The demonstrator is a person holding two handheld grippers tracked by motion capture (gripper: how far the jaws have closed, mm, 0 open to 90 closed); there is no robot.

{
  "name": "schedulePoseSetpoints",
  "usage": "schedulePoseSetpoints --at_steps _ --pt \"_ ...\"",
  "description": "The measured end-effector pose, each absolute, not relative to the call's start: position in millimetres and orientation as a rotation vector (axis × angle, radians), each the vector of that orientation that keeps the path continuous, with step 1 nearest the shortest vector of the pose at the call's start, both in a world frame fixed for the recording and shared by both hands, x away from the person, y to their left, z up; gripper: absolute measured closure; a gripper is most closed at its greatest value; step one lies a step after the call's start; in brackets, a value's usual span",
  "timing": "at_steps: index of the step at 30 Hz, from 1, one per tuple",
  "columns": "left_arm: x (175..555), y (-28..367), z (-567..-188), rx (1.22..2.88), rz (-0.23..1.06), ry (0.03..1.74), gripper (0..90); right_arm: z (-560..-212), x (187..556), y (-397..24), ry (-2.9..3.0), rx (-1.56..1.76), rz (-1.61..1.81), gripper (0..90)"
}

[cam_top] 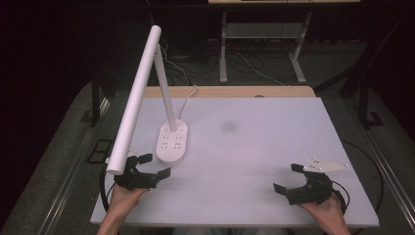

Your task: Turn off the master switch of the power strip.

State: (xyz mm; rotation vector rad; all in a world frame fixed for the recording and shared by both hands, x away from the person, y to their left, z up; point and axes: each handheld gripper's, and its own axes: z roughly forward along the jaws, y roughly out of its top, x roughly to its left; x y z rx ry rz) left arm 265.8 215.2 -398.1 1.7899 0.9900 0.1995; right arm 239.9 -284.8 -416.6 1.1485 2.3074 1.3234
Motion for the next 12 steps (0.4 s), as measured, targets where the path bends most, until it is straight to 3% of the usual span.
schedulePoseSetpoints --at_steps 12 --pt "262.8 198.5 -409.4 1.817 0.207 0.941 0.0 -416.8 240.1 -284.9 2.311 1.147 1.323 0.1"
